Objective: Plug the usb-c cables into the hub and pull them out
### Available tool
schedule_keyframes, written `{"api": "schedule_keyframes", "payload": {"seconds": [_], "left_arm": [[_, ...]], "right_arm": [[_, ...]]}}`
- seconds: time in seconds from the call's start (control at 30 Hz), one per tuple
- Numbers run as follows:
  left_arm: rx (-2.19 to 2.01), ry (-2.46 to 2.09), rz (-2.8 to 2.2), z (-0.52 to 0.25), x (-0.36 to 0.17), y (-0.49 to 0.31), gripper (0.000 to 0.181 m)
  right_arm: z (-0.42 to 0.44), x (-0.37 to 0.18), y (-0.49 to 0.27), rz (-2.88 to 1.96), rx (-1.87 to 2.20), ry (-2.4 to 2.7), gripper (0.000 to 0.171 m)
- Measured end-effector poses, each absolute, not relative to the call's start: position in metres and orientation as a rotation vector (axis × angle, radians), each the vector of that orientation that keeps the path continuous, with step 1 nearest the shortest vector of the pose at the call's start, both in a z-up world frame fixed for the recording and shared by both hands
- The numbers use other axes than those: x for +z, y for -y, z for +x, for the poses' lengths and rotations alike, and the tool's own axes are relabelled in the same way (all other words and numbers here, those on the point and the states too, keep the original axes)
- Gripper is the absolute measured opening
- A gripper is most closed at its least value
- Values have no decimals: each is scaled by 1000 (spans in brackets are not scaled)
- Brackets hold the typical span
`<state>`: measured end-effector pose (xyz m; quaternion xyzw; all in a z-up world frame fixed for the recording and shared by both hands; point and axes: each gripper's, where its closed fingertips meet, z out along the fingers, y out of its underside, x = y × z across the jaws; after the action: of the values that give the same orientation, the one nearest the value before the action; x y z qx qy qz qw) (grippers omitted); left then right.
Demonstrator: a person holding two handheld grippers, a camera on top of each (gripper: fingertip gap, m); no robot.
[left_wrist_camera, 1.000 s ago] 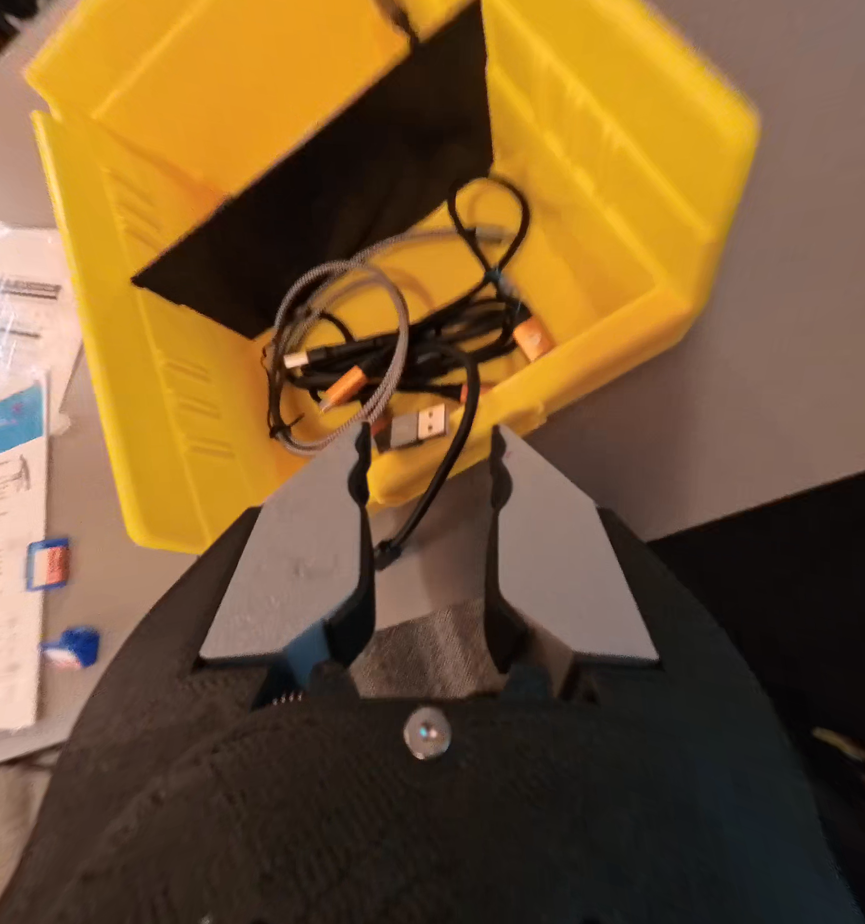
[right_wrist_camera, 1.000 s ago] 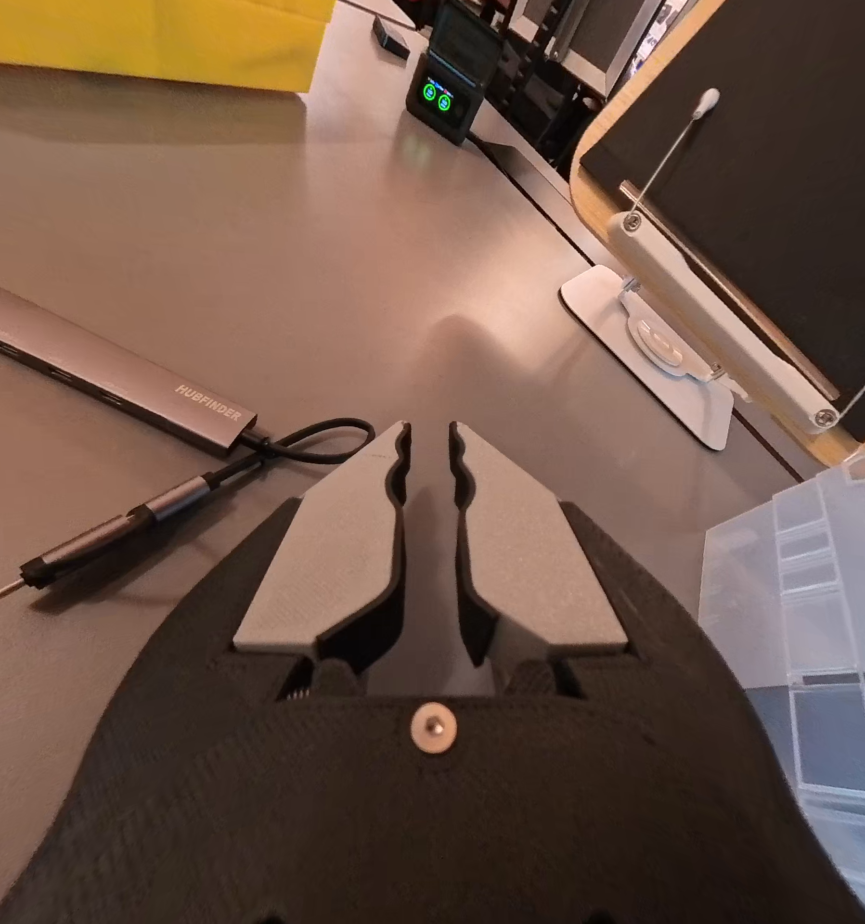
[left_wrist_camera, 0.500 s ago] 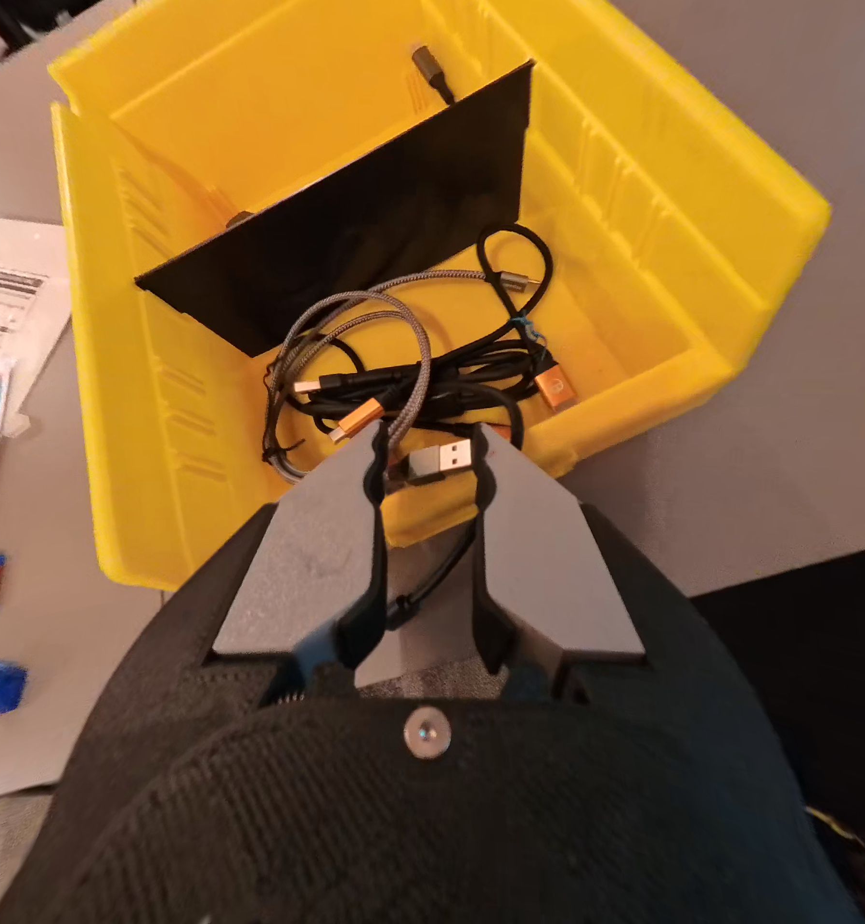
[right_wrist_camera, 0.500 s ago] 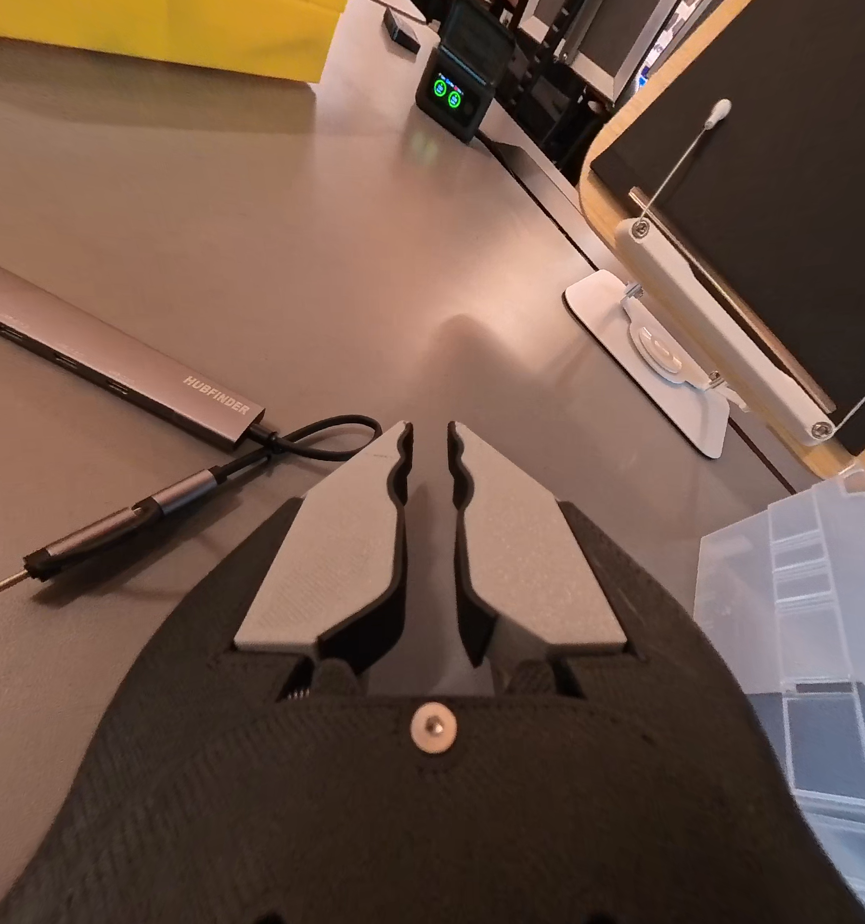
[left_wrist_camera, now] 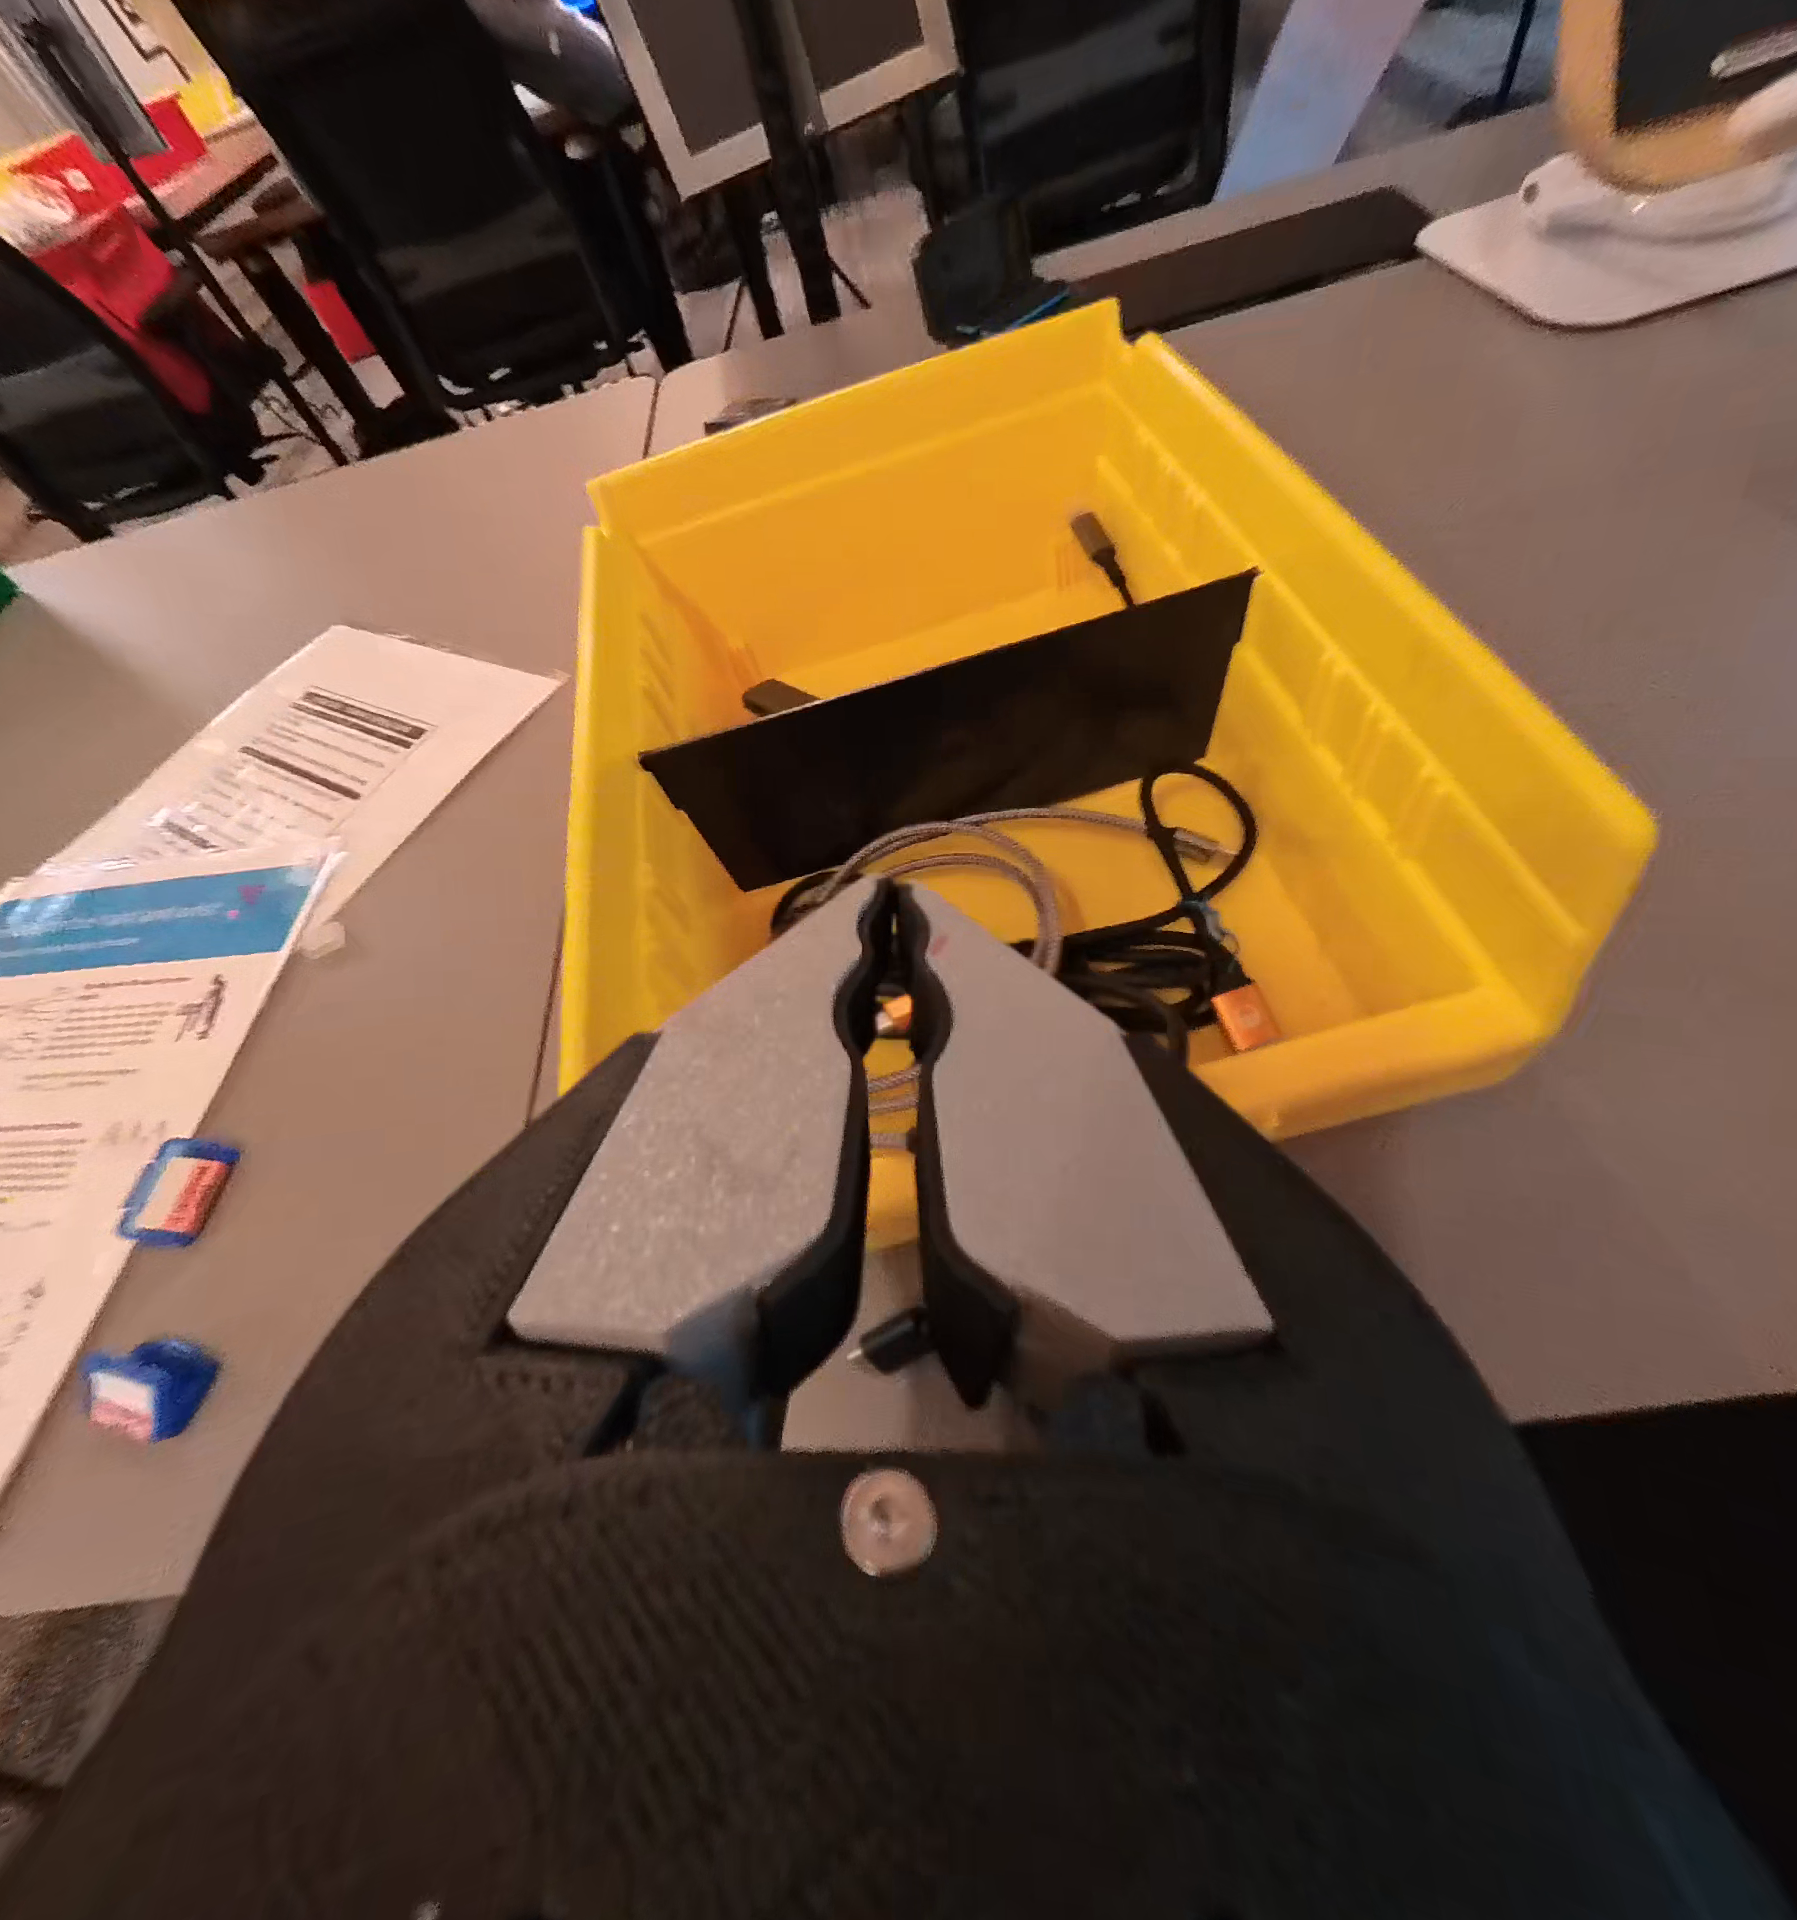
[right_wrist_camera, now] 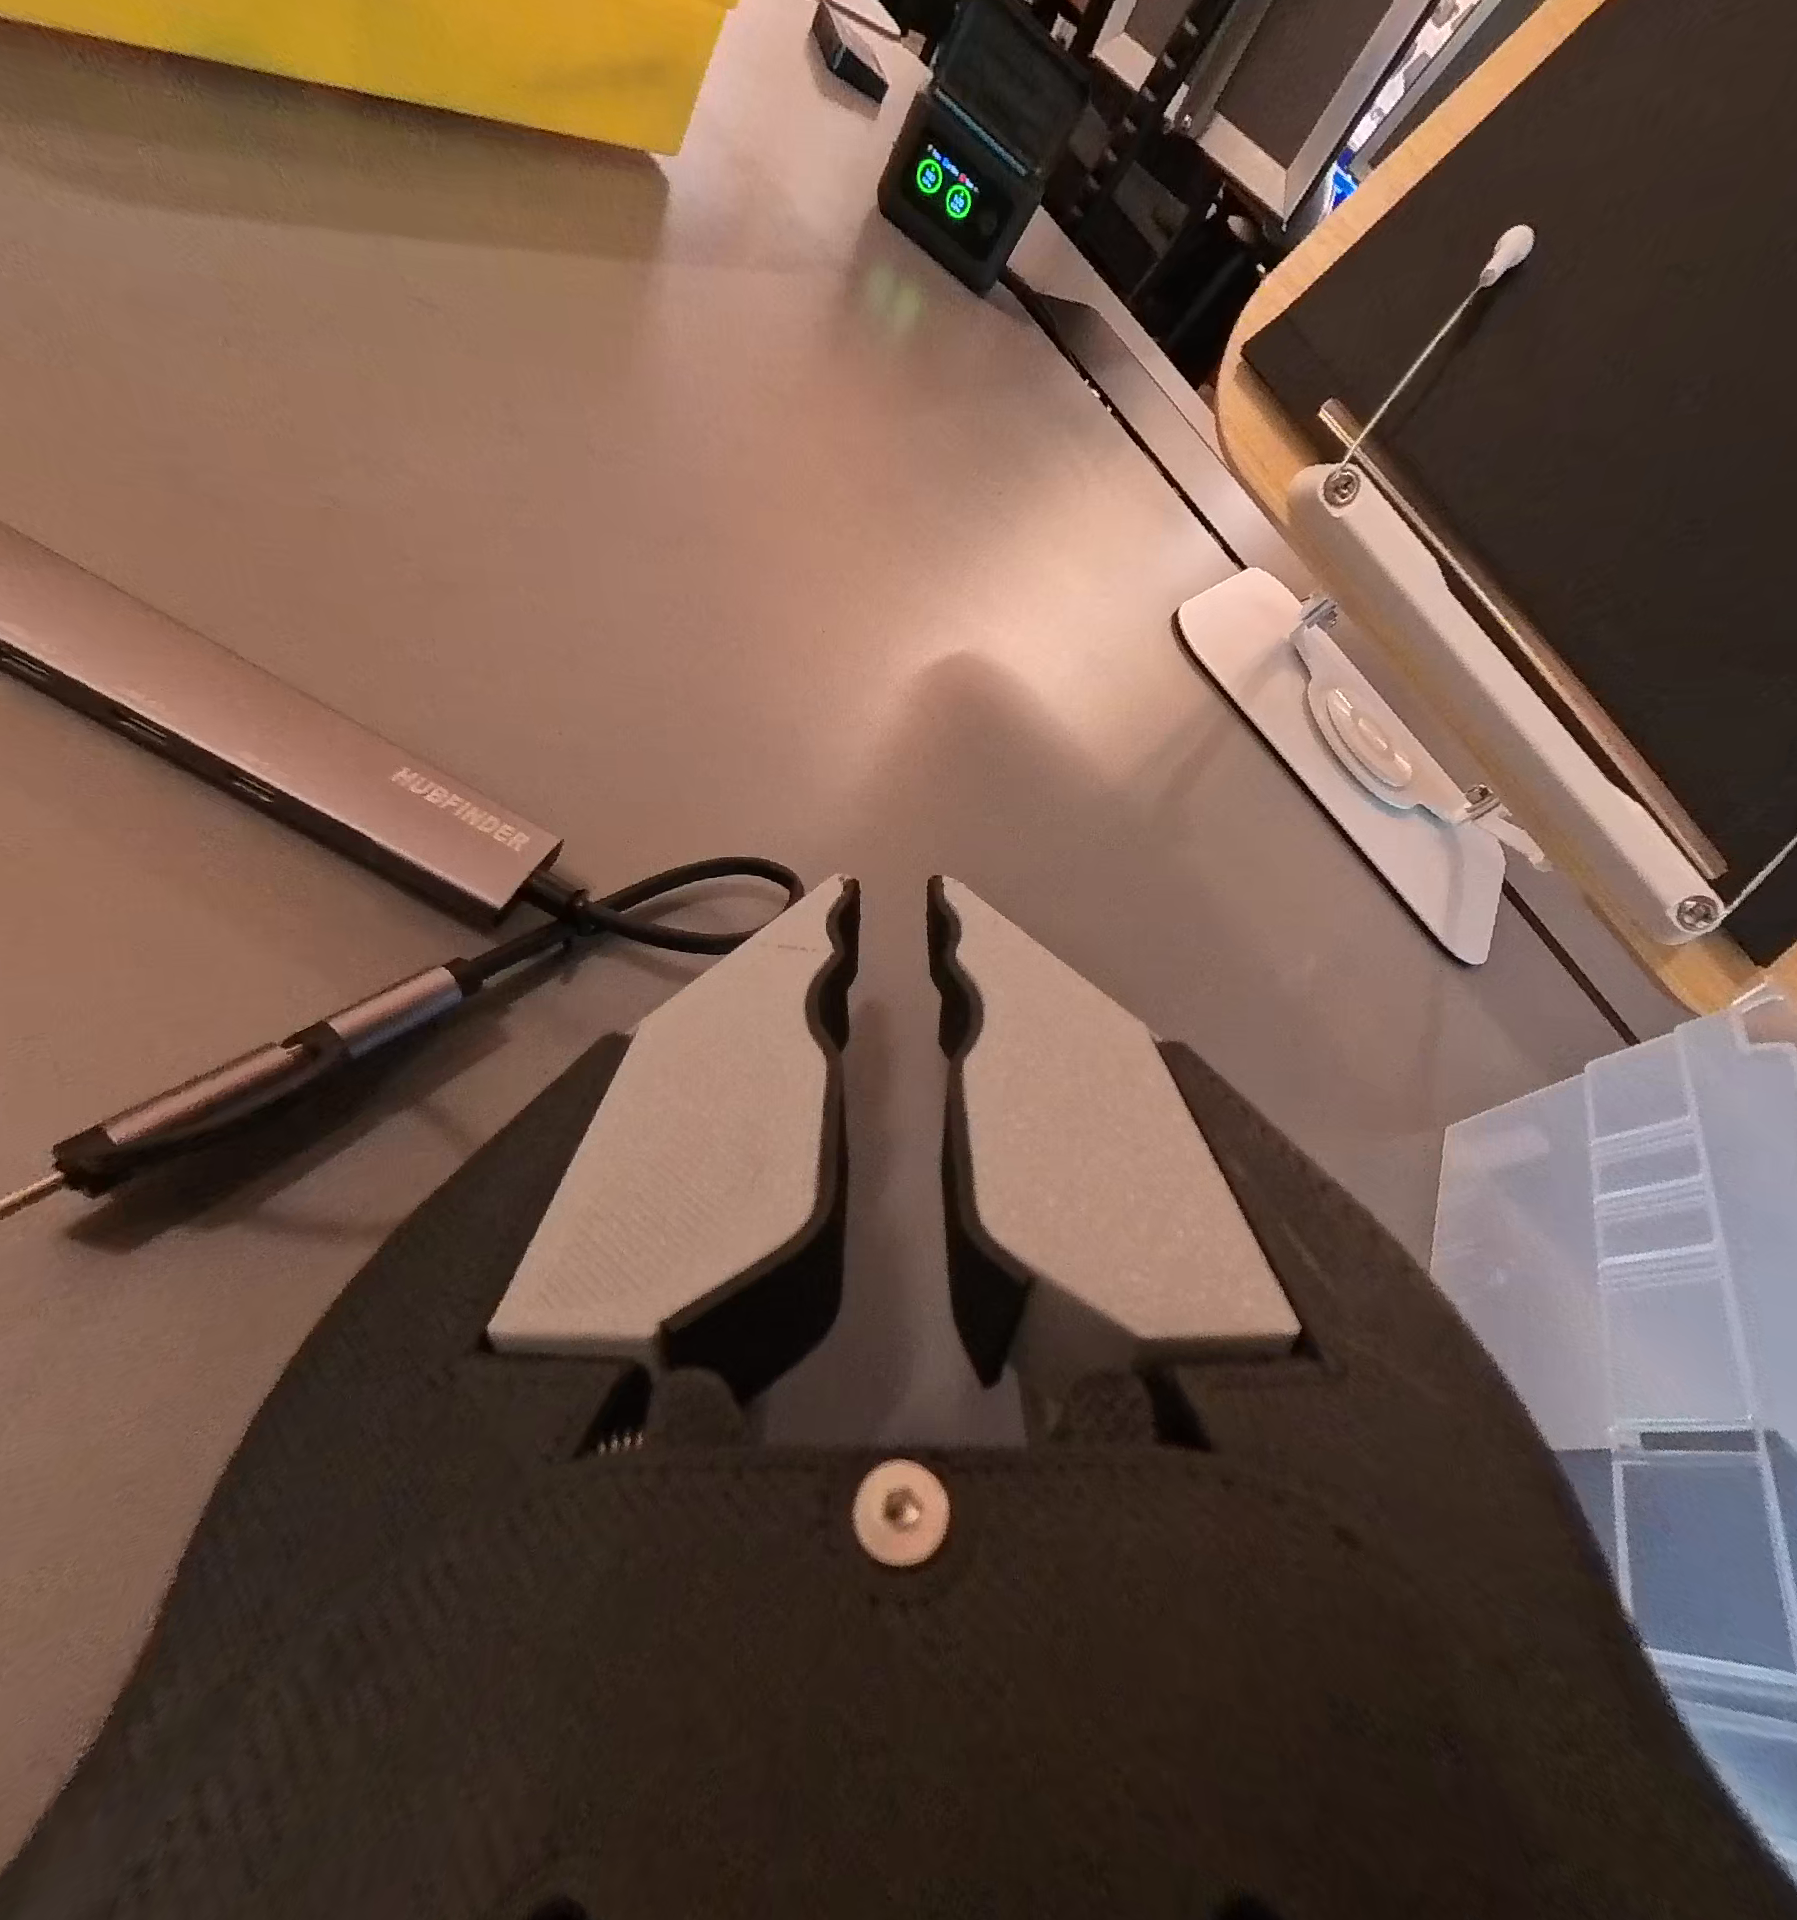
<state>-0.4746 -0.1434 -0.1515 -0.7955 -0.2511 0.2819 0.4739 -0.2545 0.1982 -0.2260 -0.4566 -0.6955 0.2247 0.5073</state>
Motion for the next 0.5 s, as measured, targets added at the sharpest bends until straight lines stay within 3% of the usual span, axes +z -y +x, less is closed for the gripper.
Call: {"api": "schedule_keyframes", "payload": {"seconds": [0.2, 0.5], "left_arm": [[496, 734, -2071, -474, -192, 130, 43], [449, 599, -2413, -484, -220, 101, 41]], "right_arm": [[-255, -227, -198, -1095, 527, 1680, 10], [-255, -228, -198, -1096, 513, 1683, 10]]}}
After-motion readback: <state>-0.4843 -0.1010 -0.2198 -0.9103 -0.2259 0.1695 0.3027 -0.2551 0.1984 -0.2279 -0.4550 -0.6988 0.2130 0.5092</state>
